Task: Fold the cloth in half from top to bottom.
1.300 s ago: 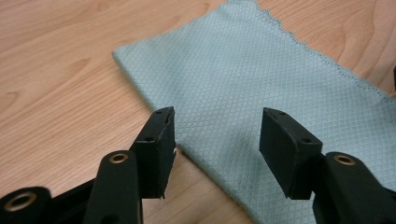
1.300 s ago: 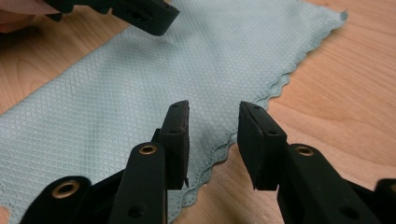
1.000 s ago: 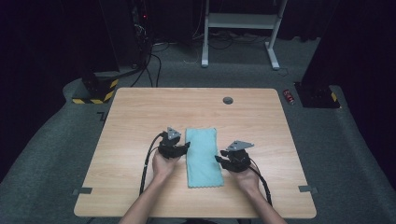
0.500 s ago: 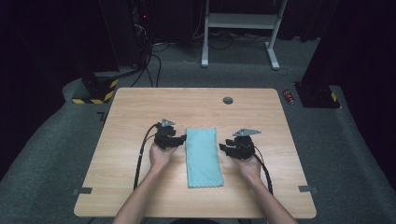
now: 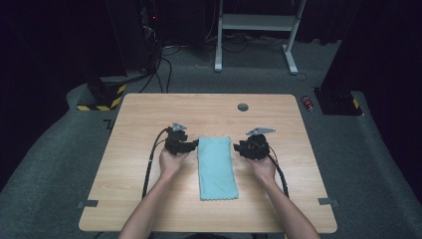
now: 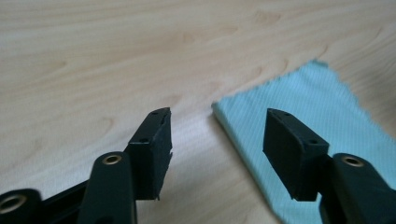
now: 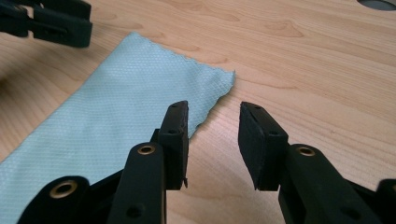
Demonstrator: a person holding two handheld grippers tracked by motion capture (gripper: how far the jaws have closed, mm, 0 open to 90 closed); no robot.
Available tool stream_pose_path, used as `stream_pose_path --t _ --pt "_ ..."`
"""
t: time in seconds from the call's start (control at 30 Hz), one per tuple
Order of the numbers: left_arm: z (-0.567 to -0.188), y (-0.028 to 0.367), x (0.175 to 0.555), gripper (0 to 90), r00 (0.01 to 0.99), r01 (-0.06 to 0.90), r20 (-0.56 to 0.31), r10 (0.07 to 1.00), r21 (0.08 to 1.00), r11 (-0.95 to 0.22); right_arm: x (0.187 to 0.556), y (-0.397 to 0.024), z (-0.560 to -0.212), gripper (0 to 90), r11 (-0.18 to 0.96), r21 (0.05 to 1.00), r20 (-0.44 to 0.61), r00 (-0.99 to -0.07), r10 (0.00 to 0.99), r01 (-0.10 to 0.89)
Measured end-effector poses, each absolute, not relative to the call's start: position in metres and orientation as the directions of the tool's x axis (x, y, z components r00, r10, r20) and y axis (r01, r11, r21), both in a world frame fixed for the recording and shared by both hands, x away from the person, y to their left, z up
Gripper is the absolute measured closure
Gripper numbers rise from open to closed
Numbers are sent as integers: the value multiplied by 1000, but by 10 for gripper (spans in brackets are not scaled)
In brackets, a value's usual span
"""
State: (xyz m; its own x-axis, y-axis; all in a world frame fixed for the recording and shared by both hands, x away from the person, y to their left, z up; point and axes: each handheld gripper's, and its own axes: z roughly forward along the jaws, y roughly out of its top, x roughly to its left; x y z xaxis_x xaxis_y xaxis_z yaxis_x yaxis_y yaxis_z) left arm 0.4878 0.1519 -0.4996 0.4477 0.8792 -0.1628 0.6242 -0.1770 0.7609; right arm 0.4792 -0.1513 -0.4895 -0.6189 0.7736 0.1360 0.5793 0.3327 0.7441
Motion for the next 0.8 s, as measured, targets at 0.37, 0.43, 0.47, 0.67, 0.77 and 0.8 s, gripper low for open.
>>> stream_pose_path --t 0.37,0.43,0.47,0.67,0.77,0.8 --pt "-509 139 501 423 426 659 -166 889 731 -179 505 -133 -479 629 339 731 117 -598 793 593" --pt "-509 138 503 427 424 661 -168 890 730 -177 512 -130 -482 622 339 718 124 -591 797 608" --pt "-509 137 504 429 425 661 -169 889 730 -177 514 -128 -483 621 344 709 123 -588 799 616" --pt "-509 130 507 466 434 660 -149 888 723 -202 526 -120 -499 610 340 679 134 -565 814 650" --pt "-512 129 508 491 429 664 -145 891 720 -203 531 -120 -505 609 311 670 163 -542 824 675" --pt "-513 129 509 497 429 669 -144 892 714 -207 532 -120 -507 609 305 669 164 -534 829 678"
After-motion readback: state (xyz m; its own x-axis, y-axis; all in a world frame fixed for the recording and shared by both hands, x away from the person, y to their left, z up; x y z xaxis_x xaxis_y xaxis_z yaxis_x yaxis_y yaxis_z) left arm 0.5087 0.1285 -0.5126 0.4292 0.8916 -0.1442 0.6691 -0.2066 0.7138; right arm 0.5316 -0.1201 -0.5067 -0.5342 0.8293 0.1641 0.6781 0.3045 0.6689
